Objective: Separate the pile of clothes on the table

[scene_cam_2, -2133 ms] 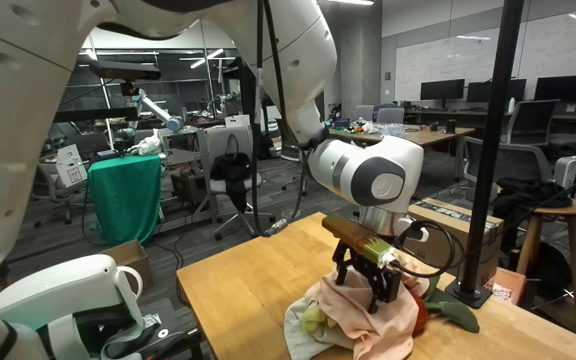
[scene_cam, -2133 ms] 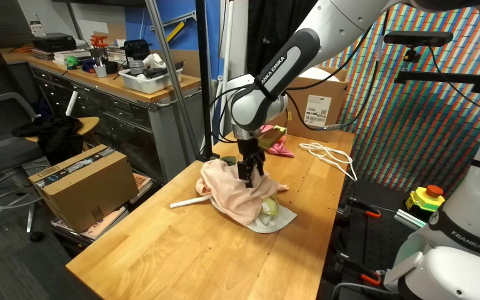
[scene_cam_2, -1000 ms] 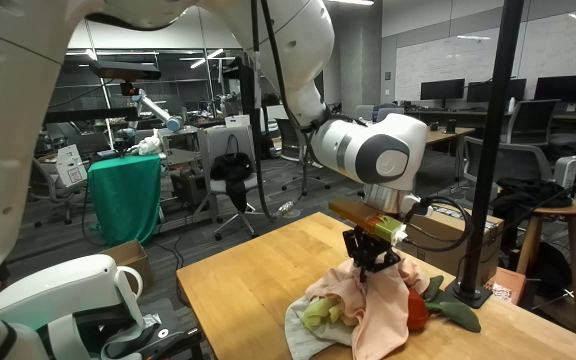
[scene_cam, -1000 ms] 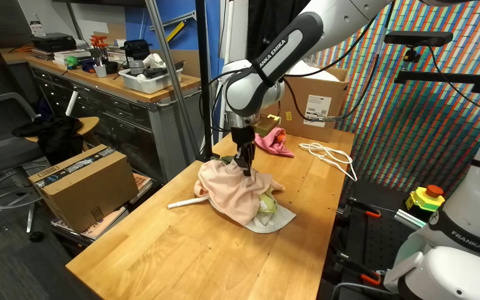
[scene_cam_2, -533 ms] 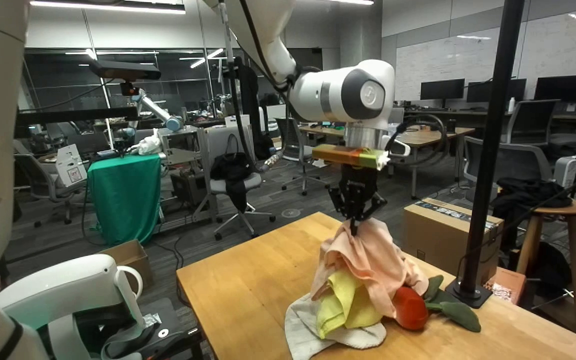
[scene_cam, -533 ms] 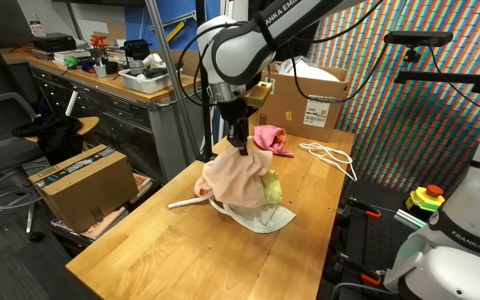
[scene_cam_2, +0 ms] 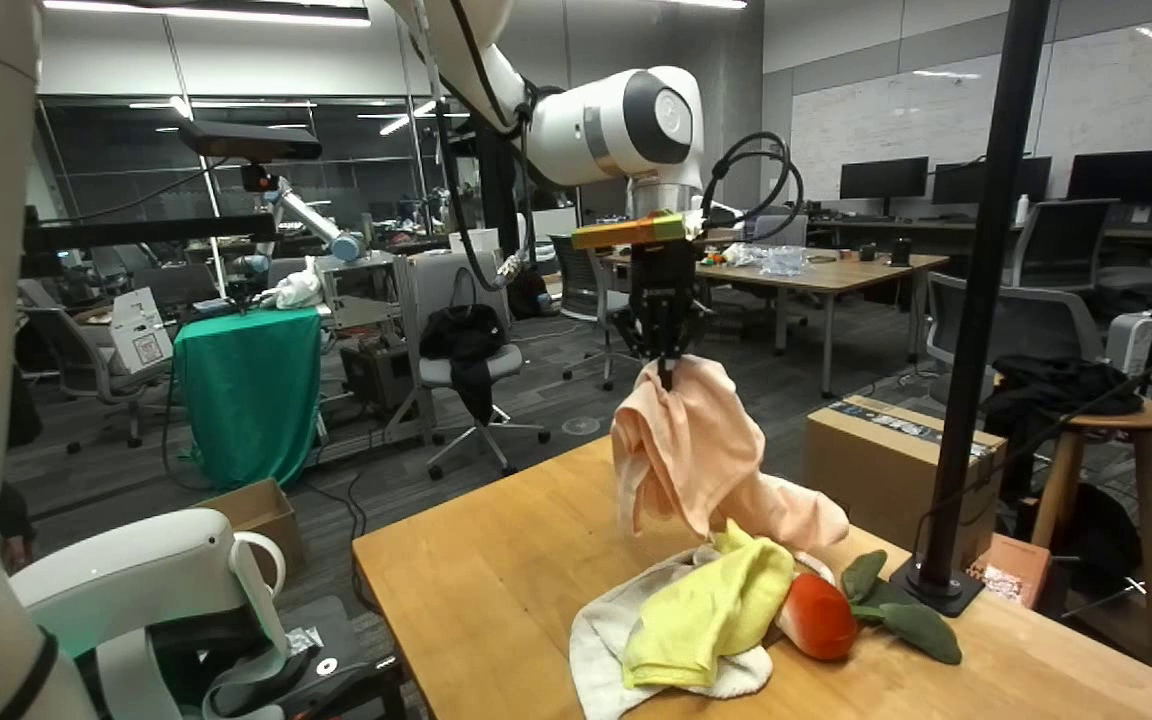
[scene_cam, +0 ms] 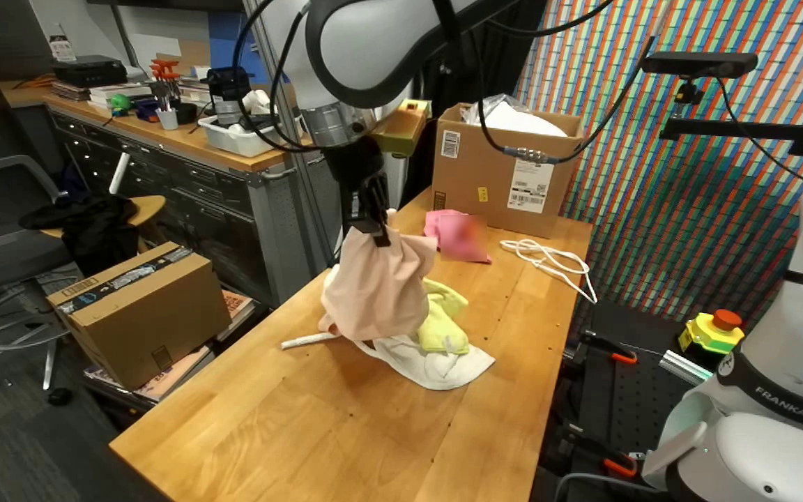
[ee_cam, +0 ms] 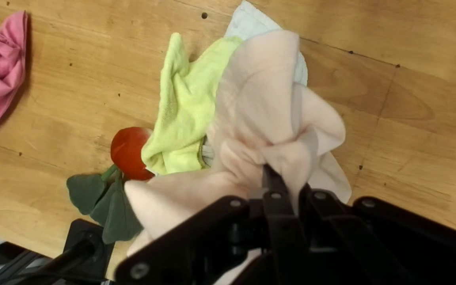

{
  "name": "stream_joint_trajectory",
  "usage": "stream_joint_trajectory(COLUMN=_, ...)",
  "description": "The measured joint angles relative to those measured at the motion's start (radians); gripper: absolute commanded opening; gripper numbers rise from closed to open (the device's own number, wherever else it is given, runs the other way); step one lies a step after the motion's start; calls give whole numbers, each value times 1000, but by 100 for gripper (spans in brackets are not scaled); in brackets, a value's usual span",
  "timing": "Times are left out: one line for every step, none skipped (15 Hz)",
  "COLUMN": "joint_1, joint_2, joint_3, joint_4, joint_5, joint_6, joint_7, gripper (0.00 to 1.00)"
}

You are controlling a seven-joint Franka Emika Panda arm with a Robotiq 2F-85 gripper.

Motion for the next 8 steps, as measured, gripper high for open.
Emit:
stream_joint_trajectory(joint_1=10, joint_2=0, joint_3=5, joint_4=13, joint_5=-3, joint_6=-10, joint_7=7, gripper=2)
stream_joint_trajectory(joint_1=19, joint_2=0, joint_3=10, joint_4=26, joint_5=-6, joint_6=-18, joint_7=14, gripper=2)
stream_joint_trajectory(joint_1=28, joint_2=1, joint_3=16, joint_4=38, joint_5=-8, joint_6=-24, joint_7=19, gripper=2)
stream_joint_trajectory(joint_1=38, joint_2=3, joint_3=24, joint_4=53, joint_5=-8, joint_6=-32, joint_7=24, gripper=2)
stream_joint_trajectory(joint_1=49, joint_2=5, joint_3=31, joint_4=68, joint_5=-8, joint_6=-39, joint_7=29, gripper=2)
stream_joint_trajectory(joint_1=62, joint_2=10, joint_3=41, joint_4=85, joint_5=-11, joint_6=-48, joint_7=37, gripper=2)
stream_joint_trajectory(joint_1=77, joint_2=18, joint_3=50, joint_4=103, joint_5=-14, joint_6=-57, joint_7=48, gripper=2)
stream_joint_trajectory(joint_1=97, joint_2=30, joint_3=58, joint_4=126, joint_5=-16, joint_6=-70, joint_7=62, gripper=2)
